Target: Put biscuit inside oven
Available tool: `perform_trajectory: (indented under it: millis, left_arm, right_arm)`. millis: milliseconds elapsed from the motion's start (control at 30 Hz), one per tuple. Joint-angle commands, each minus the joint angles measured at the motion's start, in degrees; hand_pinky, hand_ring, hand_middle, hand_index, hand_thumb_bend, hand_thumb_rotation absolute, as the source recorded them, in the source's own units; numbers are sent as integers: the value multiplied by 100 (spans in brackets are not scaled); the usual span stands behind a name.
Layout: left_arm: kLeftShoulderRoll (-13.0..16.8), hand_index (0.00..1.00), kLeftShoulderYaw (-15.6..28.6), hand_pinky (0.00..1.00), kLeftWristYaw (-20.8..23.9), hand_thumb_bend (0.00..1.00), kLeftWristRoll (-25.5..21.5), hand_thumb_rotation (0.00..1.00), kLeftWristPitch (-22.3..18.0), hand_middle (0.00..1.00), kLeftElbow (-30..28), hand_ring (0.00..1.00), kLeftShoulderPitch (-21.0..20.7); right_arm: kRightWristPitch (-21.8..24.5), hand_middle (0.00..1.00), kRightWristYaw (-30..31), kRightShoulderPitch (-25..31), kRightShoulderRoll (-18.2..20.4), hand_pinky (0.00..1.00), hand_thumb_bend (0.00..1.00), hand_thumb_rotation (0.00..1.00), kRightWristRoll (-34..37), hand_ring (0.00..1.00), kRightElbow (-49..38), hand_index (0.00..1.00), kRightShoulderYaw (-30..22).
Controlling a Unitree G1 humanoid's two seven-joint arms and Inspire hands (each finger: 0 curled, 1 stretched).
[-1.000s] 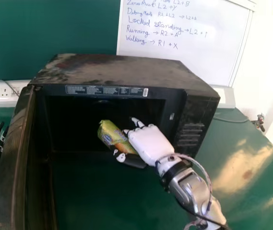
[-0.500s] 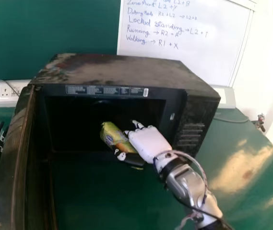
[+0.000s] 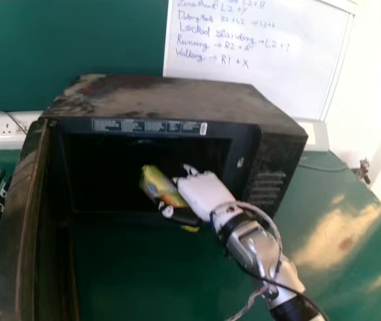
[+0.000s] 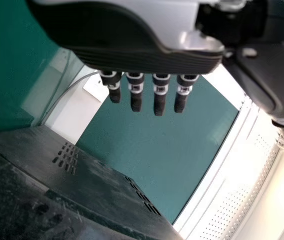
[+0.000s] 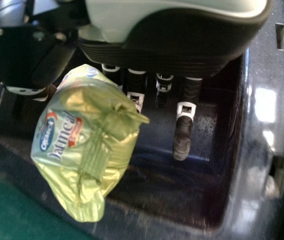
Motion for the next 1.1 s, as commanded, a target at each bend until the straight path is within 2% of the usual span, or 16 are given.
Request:
perform_trajectory:
  millis: [0, 167, 267, 500, 667, 733, 900, 1067]
  left_arm:
    - [-234, 87, -9, 33, -4, 11, -5, 0, -8, 70, 243, 56, 221]
    - [-241, 87, -13, 33, -9, 12, -5, 0, -10, 70, 225, 55, 228]
    - [-253, 87, -14, 36, 25, 12, -27, 0, 46, 70, 174, 56, 243]
    - [-258, 86, -27, 33, 86, 12, -15, 0, 102, 70, 70, 55, 290]
    - [-240, 87, 7, 35, -55, 12, -68, 0, 64, 70, 164, 56, 263]
    - [-236, 87, 16, 32, -70, 11, -65, 0, 45, 70, 197, 55, 250]
    - [-264, 86, 1, 34, -14, 11, -49, 0, 77, 69, 103, 55, 282]
    - [-252, 86, -3, 33, -11, 11, -31, 0, 63, 70, 125, 56, 268]
  right_arm:
    - [-41, 48, -186, -255, 15, 27, 52, 0, 48, 35, 123, 49, 52]
    - [-84, 48, -314, -415, 50, 26, 52, 0, 97, 35, 388, 49, 124]
    - [-68, 48, -347, -509, 74, 24, 52, 0, 110, 33, 537, 49, 179]
    - [-62, 48, -549, -664, 115, 21, 52, 0, 123, 31, 826, 49, 271]
    - [-21, 47, -560, -791, 170, 19, 53, 0, 134, 28, 1019, 49, 313]
    - [-35, 48, -567, -840, 170, 20, 53, 0, 121, 29, 1078, 49, 342]
    - [-35, 48, -595, -985, 192, 23, 53, 0, 103, 34, 1261, 49, 437]
    - [6, 48, -771, -1180, 331, 22, 53, 0, 95, 33, 1616, 49, 537]
